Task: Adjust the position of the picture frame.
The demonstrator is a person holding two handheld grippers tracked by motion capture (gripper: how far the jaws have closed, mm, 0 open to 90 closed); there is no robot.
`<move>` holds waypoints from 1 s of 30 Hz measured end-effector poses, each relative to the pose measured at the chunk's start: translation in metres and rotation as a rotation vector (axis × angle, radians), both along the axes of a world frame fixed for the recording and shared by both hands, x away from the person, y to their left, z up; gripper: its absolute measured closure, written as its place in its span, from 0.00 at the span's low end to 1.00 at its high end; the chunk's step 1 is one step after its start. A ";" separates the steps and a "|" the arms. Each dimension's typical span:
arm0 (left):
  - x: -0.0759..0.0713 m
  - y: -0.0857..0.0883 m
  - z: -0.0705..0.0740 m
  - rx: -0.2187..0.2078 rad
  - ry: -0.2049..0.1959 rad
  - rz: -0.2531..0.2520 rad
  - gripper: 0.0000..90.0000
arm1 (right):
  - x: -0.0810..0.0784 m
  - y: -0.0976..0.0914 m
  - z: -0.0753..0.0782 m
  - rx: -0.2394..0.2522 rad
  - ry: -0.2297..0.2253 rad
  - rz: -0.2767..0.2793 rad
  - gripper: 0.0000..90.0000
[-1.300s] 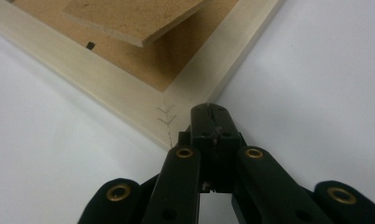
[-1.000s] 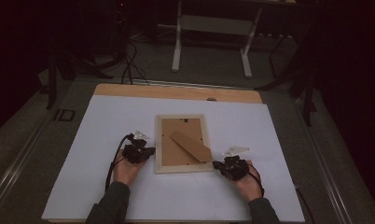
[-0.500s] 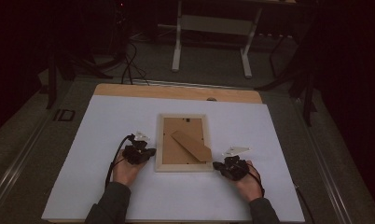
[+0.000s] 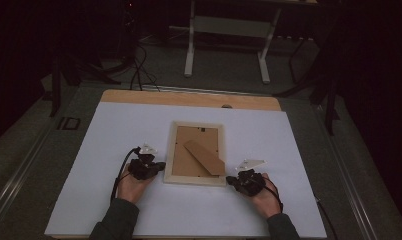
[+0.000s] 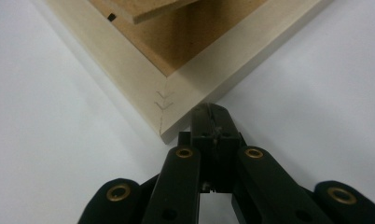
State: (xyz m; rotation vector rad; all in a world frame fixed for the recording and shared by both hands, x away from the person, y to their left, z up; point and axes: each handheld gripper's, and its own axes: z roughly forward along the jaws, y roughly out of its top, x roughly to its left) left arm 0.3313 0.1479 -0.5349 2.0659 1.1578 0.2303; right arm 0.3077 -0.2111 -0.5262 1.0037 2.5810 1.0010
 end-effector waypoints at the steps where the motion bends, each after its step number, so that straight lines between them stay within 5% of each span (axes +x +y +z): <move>1: 0.002 0.000 0.000 -0.001 0.003 0.003 1.00 | -0.001 0.001 0.000 0.000 -0.001 0.006 1.00; 19: 0.033 0.002 0.001 0.007 0.013 0.004 1.00 | -0.010 0.012 -0.001 0.018 0.009 0.059 1.00; 30: 0.039 0.005 0.001 0.019 -0.011 0.051 1.00 | -0.014 0.024 -0.003 0.037 0.013 0.120 1.00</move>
